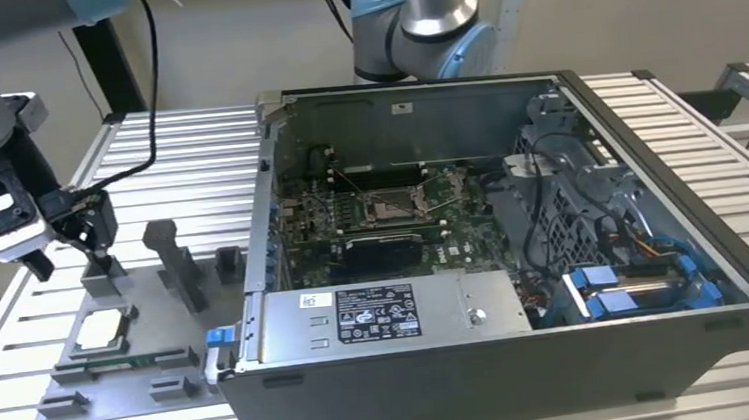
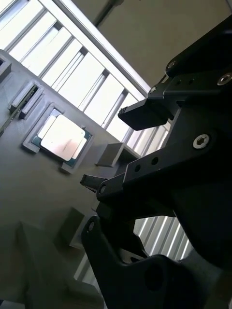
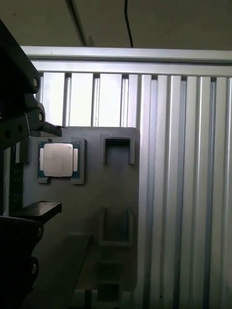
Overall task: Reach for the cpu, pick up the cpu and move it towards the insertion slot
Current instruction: 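Pick up the cpu and move it towards the insertion slot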
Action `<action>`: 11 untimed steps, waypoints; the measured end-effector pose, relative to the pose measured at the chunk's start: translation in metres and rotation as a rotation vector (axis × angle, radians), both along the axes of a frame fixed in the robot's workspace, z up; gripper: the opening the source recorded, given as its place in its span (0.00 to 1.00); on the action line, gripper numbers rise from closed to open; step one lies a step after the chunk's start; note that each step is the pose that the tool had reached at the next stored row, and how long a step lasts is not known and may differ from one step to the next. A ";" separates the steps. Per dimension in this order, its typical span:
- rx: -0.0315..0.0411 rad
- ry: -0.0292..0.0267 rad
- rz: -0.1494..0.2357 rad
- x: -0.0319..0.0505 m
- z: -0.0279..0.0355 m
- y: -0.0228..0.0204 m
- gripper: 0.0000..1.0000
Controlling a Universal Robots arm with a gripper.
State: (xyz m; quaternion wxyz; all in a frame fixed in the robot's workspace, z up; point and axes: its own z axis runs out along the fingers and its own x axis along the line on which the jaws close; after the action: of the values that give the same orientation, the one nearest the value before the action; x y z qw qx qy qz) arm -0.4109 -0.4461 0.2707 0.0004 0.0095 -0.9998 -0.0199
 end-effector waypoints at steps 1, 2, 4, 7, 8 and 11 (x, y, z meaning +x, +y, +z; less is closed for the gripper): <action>0.0000 0.0000 0.000 0.0000 -0.0010 -0.0001 1.00; -0.0001 0.0001 0.000 0.0000 -0.0020 -0.0002 1.00; -0.0001 0.0000 0.000 0.0000 -0.0041 -0.0005 1.00; -0.0001 0.0001 0.000 0.0000 -0.0072 -0.0009 1.00; 0.0000 0.0000 0.000 0.0000 -0.0083 -0.0010 1.00; -0.0001 0.0002 0.000 0.0000 -0.0111 -0.0014 1.00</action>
State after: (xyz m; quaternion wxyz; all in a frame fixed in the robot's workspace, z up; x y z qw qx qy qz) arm -0.4109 -0.4475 0.2596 0.0005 0.0095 -0.9998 -0.0198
